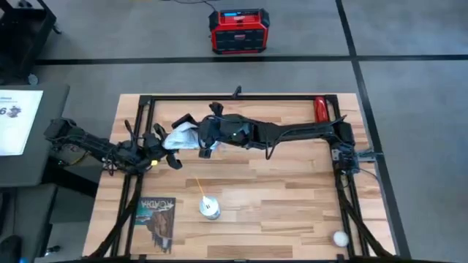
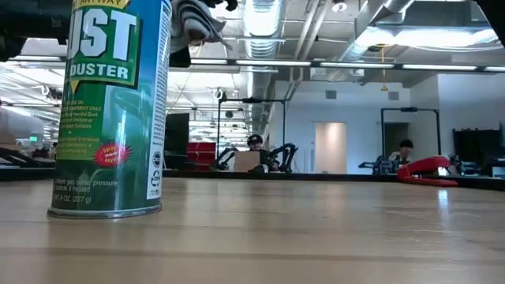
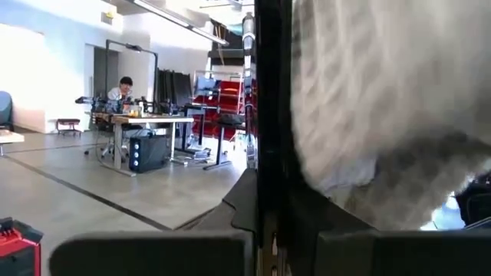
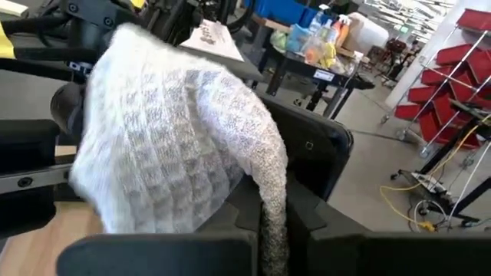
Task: Apply microfiber cloth
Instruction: Wipe the front of the cellphone with the microfiber cloth
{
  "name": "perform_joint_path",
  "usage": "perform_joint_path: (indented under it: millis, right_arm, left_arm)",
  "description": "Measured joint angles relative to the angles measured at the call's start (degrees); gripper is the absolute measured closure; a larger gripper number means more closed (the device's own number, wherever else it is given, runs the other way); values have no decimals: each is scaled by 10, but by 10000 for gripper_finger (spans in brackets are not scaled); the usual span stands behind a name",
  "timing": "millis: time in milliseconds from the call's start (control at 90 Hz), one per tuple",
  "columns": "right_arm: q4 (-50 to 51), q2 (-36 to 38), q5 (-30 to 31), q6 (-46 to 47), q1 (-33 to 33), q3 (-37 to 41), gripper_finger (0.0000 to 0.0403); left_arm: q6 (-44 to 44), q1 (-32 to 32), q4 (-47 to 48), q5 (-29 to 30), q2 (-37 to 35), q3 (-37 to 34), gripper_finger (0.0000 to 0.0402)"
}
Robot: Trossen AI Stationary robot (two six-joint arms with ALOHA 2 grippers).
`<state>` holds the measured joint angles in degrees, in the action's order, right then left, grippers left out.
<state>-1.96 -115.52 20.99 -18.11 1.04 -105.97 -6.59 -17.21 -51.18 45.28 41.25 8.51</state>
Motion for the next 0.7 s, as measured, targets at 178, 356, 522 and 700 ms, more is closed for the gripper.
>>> perform_joint_path:
  millis: [178,356,522,700]
  right_arm:
    - [6,0,-3,0,7,0,403]
    - [39,4,-6,45,14,19,403]
    - [44,3,1,83,14,63,403]
    - [29,2,-9,110,12,98,403]
  left_arm:
    - [0,0,3,3,0,0,394]
    - [-5,0,11,11,1,-2,394]
    - [-17,0,8,22,0,-2,394]
    - [-23,0,1,17,0,-2,394]
